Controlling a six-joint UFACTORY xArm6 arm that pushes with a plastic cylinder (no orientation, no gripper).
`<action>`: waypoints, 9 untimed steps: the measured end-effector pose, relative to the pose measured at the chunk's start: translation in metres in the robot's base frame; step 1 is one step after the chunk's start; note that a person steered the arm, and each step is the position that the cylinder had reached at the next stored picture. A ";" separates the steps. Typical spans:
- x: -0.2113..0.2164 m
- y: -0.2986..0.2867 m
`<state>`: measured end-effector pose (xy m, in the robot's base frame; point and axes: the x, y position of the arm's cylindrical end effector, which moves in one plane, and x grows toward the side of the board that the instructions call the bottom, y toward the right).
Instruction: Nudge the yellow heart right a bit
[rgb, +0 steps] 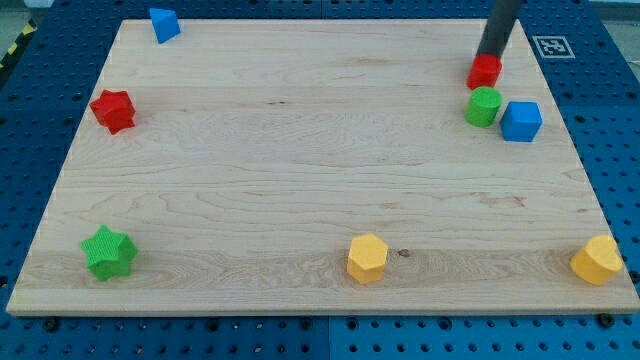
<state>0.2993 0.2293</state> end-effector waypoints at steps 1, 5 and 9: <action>0.034 0.002; 0.087 -0.167; 0.319 -0.060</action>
<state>0.6184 0.1697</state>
